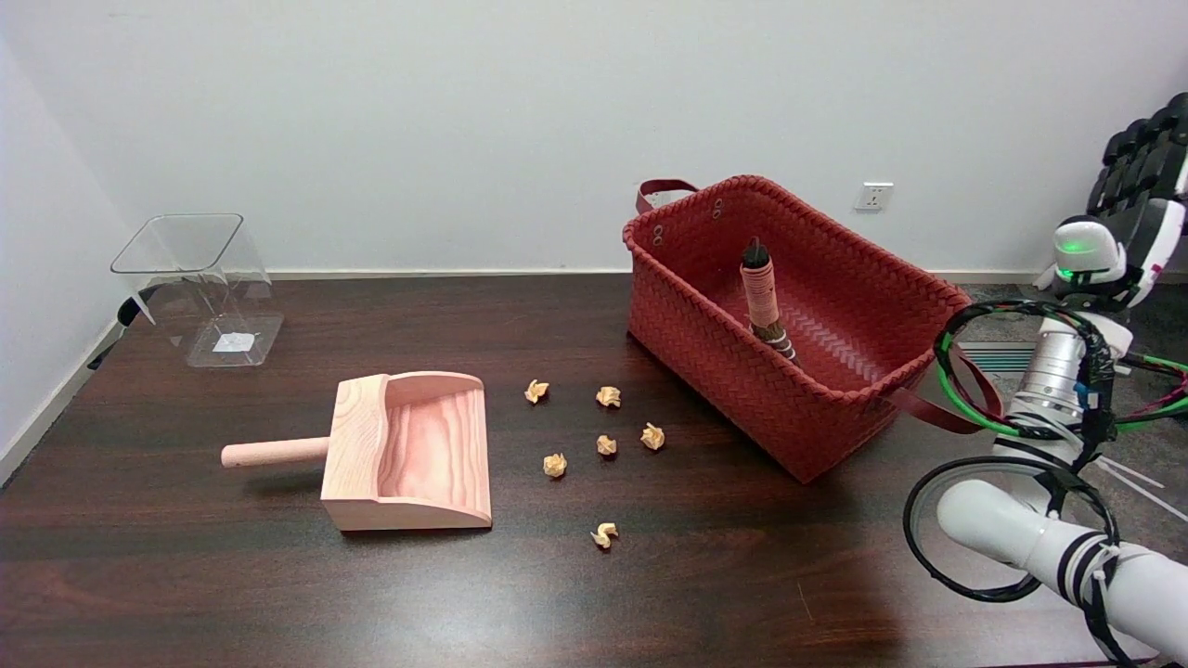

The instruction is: Pick up the broom by its handle.

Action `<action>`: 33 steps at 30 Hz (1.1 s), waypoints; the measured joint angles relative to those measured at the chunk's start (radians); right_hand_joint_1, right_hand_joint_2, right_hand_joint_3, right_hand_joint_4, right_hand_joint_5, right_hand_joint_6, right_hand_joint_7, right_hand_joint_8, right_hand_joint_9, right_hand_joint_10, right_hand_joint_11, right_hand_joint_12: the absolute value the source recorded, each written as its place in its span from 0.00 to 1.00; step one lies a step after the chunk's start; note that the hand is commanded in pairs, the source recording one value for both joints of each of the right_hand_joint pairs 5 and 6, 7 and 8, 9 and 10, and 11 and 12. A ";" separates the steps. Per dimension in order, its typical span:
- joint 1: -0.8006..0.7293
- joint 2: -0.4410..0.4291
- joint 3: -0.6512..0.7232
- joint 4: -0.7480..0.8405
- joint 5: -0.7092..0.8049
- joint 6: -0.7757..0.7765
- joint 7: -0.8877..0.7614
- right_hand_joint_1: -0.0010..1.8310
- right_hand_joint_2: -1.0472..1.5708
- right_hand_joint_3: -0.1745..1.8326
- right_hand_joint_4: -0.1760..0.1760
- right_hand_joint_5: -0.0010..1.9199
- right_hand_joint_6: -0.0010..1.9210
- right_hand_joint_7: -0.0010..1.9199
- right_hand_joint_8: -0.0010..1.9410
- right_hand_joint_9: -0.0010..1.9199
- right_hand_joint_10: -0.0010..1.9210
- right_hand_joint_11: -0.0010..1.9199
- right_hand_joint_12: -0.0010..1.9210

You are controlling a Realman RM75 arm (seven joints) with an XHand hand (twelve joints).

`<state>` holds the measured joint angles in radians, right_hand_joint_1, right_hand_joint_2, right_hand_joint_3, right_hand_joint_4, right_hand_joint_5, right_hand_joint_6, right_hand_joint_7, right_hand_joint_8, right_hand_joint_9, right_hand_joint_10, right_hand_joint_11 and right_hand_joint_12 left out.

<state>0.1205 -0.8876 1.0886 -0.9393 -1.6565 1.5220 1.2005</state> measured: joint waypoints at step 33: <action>-0.146 -0.001 -0.021 -0.349 -0.083 -0.390 -0.248 0.50 0.15 0.42 0.50 0.00 0.00 0.04 0.04 0.00 0.00 0.00 0.00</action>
<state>-0.0258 -0.8891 1.0680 -1.2880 -1.7392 1.1320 0.9522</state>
